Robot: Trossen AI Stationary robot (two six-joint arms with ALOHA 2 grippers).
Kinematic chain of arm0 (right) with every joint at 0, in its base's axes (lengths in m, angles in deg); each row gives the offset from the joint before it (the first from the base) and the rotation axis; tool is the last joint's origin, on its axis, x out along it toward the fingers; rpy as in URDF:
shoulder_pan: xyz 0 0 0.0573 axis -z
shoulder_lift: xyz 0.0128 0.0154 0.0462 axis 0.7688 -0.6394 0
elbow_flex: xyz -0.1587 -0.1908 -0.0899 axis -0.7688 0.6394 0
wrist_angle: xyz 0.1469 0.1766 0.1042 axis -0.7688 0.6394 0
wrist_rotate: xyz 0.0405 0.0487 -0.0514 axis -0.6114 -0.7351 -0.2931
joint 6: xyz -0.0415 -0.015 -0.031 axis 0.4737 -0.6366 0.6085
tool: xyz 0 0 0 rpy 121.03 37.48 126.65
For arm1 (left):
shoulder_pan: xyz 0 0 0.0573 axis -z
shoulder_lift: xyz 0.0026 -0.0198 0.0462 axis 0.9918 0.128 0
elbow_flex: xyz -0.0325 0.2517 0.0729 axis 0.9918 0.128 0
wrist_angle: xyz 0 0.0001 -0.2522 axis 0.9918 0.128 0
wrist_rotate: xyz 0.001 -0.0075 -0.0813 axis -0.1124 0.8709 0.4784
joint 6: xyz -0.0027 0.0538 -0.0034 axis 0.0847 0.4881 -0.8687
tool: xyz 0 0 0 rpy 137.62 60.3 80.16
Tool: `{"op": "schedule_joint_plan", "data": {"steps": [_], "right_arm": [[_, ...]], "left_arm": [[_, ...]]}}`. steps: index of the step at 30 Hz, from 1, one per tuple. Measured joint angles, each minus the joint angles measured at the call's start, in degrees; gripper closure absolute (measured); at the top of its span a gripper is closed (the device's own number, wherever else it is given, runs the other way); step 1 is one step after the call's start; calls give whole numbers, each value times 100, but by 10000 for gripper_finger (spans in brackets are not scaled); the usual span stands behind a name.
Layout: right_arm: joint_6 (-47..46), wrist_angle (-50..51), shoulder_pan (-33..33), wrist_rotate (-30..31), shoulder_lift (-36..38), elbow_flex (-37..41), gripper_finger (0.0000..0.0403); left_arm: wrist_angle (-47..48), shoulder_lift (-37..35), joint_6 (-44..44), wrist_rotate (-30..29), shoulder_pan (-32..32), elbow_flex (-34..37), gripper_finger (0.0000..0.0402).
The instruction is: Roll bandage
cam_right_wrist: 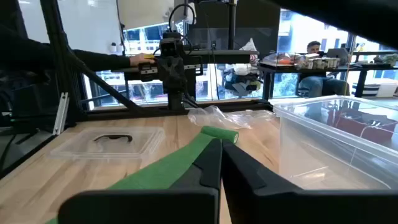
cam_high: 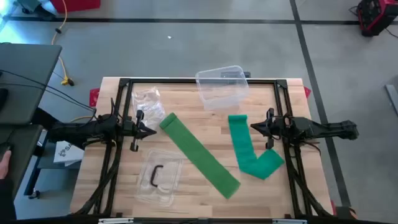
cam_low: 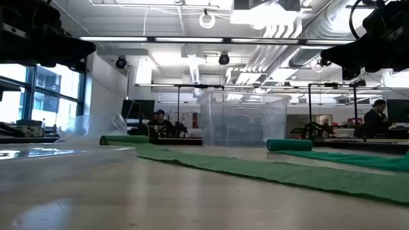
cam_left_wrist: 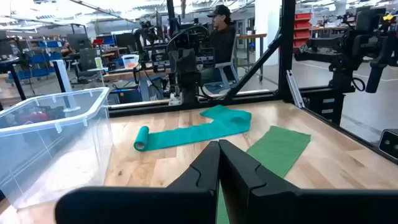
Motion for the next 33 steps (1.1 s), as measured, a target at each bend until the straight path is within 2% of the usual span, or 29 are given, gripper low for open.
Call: {"op": "schedule_joint_plan", "data": {"steps": [30,33], "right_arm": [[0,1,0,1,1,0,403],[0,2,-2,0,2,2,403]], "left_arm": [[-1,0,-1,3,1,-1,397],[-102,0,-267,17,2,-1,397]]}}
